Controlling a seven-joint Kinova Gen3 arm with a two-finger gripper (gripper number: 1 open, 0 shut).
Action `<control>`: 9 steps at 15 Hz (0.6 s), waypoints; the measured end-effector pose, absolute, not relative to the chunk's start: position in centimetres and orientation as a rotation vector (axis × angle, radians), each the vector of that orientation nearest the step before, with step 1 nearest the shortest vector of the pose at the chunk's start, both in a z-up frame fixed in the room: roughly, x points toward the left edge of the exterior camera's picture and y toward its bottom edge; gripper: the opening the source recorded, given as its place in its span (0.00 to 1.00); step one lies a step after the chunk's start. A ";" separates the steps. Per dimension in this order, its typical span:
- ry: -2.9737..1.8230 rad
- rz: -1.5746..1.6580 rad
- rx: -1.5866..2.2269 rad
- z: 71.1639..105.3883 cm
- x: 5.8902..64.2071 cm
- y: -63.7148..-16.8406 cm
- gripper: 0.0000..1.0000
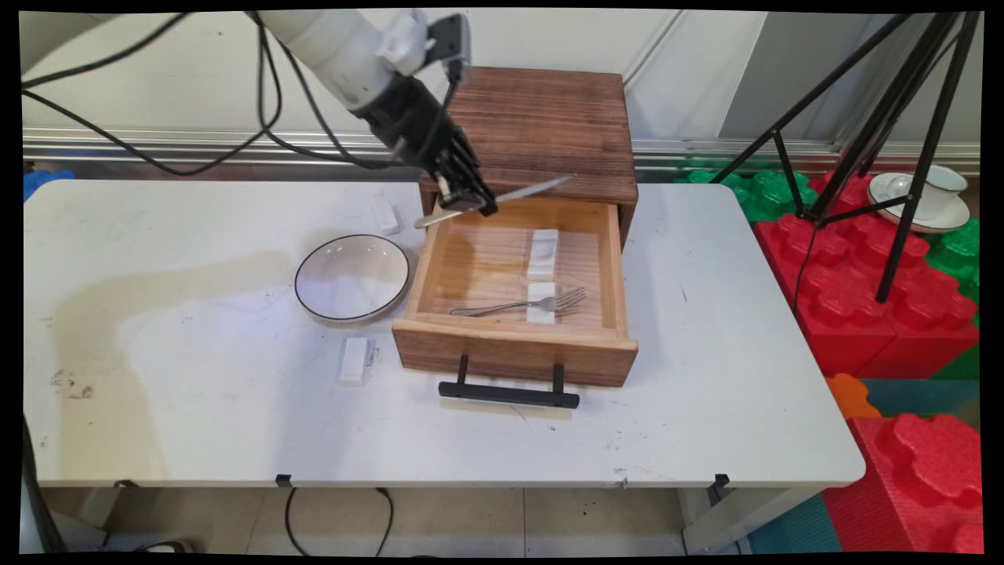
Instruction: Place the picked object into the drawer
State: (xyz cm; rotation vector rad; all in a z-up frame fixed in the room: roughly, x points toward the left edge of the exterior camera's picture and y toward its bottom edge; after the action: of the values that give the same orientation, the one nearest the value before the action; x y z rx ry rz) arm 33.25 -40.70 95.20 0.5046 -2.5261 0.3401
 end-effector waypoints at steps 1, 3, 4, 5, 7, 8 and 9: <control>-2.527 0.339 0.507 94.8 32.9 -41.0 0.00; -2.528 0.336 0.516 93.8 32.1 -41.6 0.00; -2.530 0.334 0.522 93.2 31.7 -42.0 0.00; -2.531 0.334 0.525 92.8 31.4 -42.3 0.00; -2.534 0.332 0.529 91.8 30.9 -43.0 0.00; -2.535 0.332 0.529 91.2 30.6 -43.5 0.00; -2.538 0.333 0.525 90.5 30.2 -44.0 0.00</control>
State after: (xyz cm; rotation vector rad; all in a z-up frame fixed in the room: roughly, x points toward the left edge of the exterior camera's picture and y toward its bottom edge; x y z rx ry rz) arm 30.23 -43.99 90.53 0.5254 -2.5383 0.3328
